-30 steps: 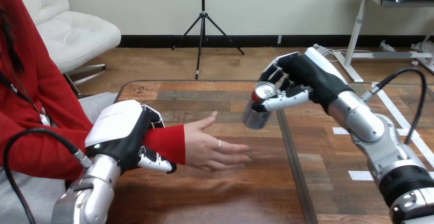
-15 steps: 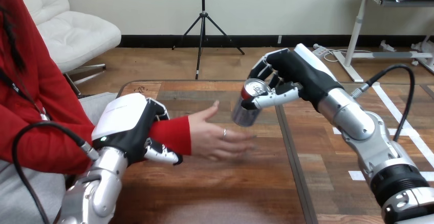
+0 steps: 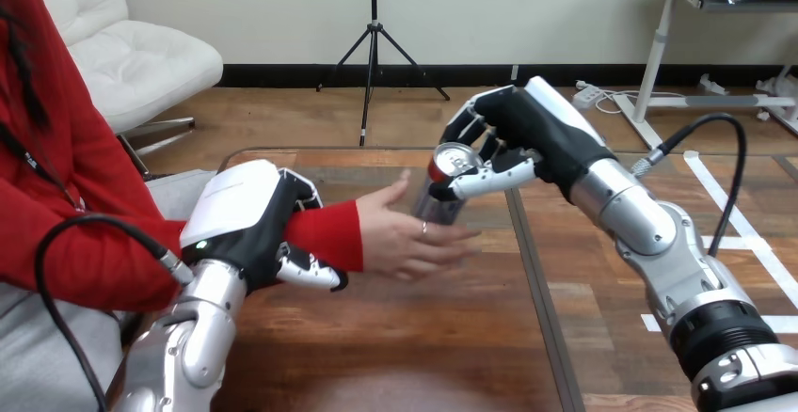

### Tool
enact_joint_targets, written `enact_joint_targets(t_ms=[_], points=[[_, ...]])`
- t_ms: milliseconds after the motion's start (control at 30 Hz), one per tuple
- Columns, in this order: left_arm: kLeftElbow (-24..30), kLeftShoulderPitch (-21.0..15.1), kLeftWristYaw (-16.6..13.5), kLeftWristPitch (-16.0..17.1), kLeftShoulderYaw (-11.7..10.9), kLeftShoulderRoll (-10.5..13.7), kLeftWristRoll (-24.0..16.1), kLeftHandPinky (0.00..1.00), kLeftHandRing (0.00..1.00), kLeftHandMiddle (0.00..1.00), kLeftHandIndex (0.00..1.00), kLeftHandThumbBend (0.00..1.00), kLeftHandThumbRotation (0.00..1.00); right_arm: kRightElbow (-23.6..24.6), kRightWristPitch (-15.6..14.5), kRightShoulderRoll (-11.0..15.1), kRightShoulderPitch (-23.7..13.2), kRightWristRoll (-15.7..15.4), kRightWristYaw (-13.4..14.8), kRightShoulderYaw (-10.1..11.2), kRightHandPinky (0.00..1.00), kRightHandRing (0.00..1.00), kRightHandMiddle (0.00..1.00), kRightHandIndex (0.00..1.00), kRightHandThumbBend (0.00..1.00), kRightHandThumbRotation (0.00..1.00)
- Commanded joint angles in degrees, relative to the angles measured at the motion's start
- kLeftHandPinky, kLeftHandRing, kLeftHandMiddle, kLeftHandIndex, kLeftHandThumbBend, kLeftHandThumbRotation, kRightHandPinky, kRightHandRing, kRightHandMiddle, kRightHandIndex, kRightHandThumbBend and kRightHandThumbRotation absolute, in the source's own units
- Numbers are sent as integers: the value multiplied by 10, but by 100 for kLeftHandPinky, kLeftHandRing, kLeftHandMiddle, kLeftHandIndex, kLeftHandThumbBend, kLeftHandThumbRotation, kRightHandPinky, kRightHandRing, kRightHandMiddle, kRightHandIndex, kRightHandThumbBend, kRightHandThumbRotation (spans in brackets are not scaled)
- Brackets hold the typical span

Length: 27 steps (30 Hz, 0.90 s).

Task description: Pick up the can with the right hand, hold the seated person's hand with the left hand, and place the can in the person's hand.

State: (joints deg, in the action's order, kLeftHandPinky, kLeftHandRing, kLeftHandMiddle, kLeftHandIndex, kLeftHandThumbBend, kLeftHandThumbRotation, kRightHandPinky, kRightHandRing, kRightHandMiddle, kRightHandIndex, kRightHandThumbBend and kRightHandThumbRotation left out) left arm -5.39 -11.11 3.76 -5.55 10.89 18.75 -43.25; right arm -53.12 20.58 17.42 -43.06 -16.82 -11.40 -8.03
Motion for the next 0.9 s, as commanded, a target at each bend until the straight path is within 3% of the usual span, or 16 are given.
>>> enact_joint_targets(t_ms=[0,333,867], points=[[53,-199,-46,33,7,-46,9,21,28,34,34,78,0,110,3,-20,-93,11,-3,0,28,33,40,45,67,0],[42,-212,-47,40,3,-57,20,21,27,33,34,77,0,121,6,-26,-92,-3,3,-14,29,34,40,44,68,0],[27,-231,-47,35,2,-70,23,21,27,34,33,76,0,129,-2,-42,-83,3,-3,-15,29,34,41,43,69,0]])
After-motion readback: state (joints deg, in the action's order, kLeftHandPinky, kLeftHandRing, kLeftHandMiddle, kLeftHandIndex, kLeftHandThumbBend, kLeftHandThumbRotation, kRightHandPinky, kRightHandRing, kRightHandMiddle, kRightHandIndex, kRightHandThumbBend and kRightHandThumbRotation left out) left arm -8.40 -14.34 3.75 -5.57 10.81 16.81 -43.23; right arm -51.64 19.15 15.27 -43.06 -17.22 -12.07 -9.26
